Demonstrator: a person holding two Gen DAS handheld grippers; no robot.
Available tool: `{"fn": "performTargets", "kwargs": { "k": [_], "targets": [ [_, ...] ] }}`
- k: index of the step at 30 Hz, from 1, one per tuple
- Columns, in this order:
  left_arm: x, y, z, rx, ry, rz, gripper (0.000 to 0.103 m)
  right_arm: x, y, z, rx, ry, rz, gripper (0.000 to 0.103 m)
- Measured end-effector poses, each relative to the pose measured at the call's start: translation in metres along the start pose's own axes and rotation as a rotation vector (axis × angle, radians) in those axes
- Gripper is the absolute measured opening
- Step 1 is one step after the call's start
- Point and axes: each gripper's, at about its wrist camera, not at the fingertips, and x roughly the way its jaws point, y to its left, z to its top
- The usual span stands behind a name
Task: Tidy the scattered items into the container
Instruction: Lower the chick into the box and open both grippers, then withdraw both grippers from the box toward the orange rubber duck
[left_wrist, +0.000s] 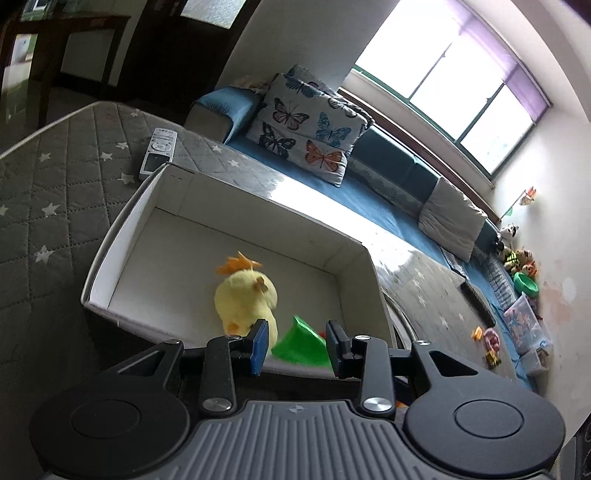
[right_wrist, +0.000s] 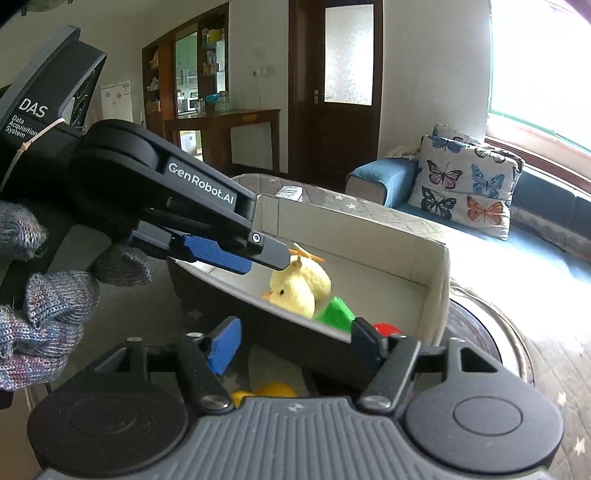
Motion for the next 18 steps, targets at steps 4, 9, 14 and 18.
{"fn": "performTargets", "kwargs": {
  "k": [4, 9, 14, 18],
  "targets": [
    [-0.009, -0.004, -0.016, 0.006, 0.005, -0.01, 0.037, -0.016, 0.006, -0.014, 0.003, -0.012, -0.011, 0.069],
    [-0.017, -0.008, -0.038, 0.011, 0.013, -0.011, 0.037, -0.034, 0.01, -0.032, 0.022, -0.017, -0.021, 0.071],
    [-0.018, -0.01, -0.058, 0.0, 0.046, -0.023, 0.036, -0.048, 0.01, -0.052, 0.048, -0.009, -0.045, 0.071],
    [-0.016, -0.02, -0.069, 0.01, 0.066, -0.047, 0.036, -0.058, 0.009, -0.069, 0.068, 0.001, -0.072, 0.071]
  ]
}}
